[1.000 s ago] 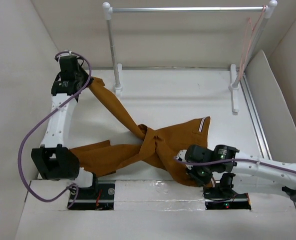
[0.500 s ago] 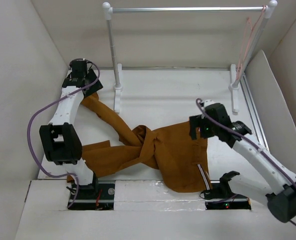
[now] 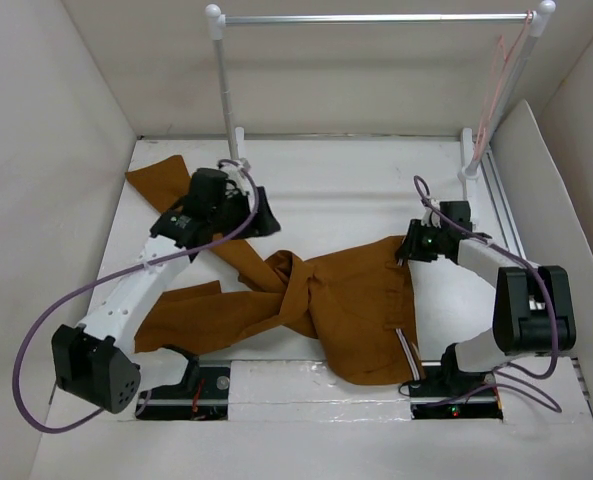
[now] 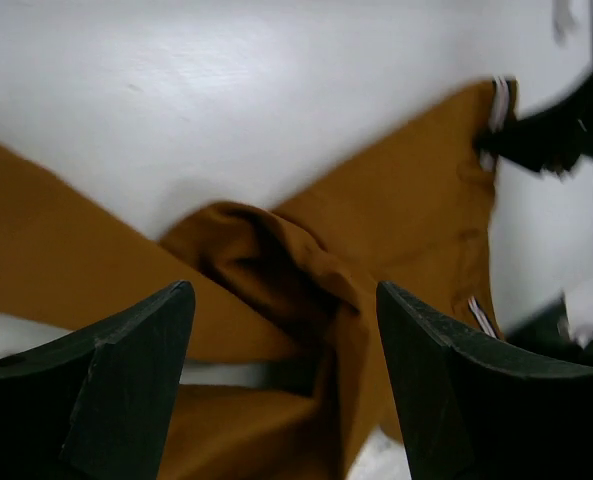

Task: Place the trousers on the hanger
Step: Flatten out the trousers at the center of the board.

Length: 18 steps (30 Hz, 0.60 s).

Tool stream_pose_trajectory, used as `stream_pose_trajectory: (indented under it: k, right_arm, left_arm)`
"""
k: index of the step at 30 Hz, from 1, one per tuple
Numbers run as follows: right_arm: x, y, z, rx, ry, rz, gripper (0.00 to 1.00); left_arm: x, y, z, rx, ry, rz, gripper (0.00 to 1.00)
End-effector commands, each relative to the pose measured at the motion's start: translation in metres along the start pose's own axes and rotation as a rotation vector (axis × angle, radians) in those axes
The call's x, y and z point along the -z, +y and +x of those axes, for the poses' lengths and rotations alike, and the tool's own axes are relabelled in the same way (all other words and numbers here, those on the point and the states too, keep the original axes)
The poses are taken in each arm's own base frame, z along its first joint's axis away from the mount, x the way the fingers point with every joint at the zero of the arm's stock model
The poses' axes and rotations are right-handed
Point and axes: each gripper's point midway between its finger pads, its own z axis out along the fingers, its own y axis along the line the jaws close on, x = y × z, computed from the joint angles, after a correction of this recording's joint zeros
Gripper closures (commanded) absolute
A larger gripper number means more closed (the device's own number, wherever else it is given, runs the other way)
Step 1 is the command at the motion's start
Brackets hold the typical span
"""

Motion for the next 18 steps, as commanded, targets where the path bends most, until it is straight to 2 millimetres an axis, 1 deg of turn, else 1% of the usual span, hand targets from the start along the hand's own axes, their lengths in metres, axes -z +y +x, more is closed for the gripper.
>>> stream_pose_trajectory:
  k: [1,2,3,4,5,6,7,8,9,10,12,14,15,16,17,18]
  right_arm:
    - [-0.005,0.014,-0.022,-0.019,-0.102,-0.127,0.69]
    - [-0.005,0.007,-0.029,-0.046,-0.118,-0.129,0.96]
    - [-0.004,0.005,-0.040,-0.064,-0.150,-0.134,1.00]
    - [-0.002,0.005,-0.054,-0.070,-0.188,-0.153,1.00]
    - [0.008,0.001,-0.081,-0.074,-0.254,-0.159,1.00]
    - [0.017,0.004,-0.104,-0.075,-0.327,-0.181,1.00]
    - [0.026,0.005,-0.122,-0.064,-0.378,-0.192,1.00]
    - [0.040,0.013,-0.142,-0.038,-0.444,-0.203,1.00]
    - [0.059,0.017,-0.170,-0.008,-0.525,-0.208,1.00]
    - [0.069,0.021,-0.183,0.014,-0.555,-0.212,1.00]
    - [0.087,0.027,-0.200,0.051,-0.578,-0.191,1.00]
    - [0.094,0.026,-0.203,0.065,-0.589,-0.168,1.00]
    - [0.097,0.027,-0.203,0.068,-0.595,-0.162,1.00]
    - [0.102,0.022,-0.202,0.059,-0.609,-0.140,1.00]
    - [0.104,0.021,-0.203,0.058,-0.619,-0.132,1.00]
    - [0.108,0.015,-0.206,0.039,-0.644,-0.110,1.00]
  left_arm:
    - [0.002,-0.043,0.038,-0.102,0.092,0.168,0.30]
    - [0.001,-0.057,0.053,-0.121,0.136,0.219,0.30]
    - [-0.003,-0.062,0.066,-0.126,0.167,0.243,0.30]
    - [-0.004,-0.069,0.076,-0.132,0.194,0.262,0.28]
    - [-0.008,-0.075,0.087,-0.118,0.231,0.270,0.28]
    - [-0.009,-0.087,0.104,-0.134,0.270,0.300,0.27]
    - [-0.009,-0.094,0.114,-0.129,0.306,0.332,0.27]
    - [-0.013,-0.096,0.124,-0.110,0.340,0.324,0.27]
    - [-0.014,-0.102,0.135,-0.118,0.364,0.328,0.28]
    - [-0.015,-0.105,0.141,-0.120,0.374,0.336,0.28]
    - [-0.018,-0.113,0.151,-0.113,0.394,0.362,0.29]
    - [-0.019,-0.125,0.164,-0.111,0.429,0.409,0.31]
    - [-0.021,-0.131,0.168,-0.110,0.429,0.436,0.35]
    - [-0.020,-0.140,0.178,-0.103,0.453,0.455,0.38]
    - [-0.026,-0.140,0.187,-0.108,0.479,0.441,0.41]
    - [-0.028,-0.142,0.194,-0.128,0.497,0.406,0.56]
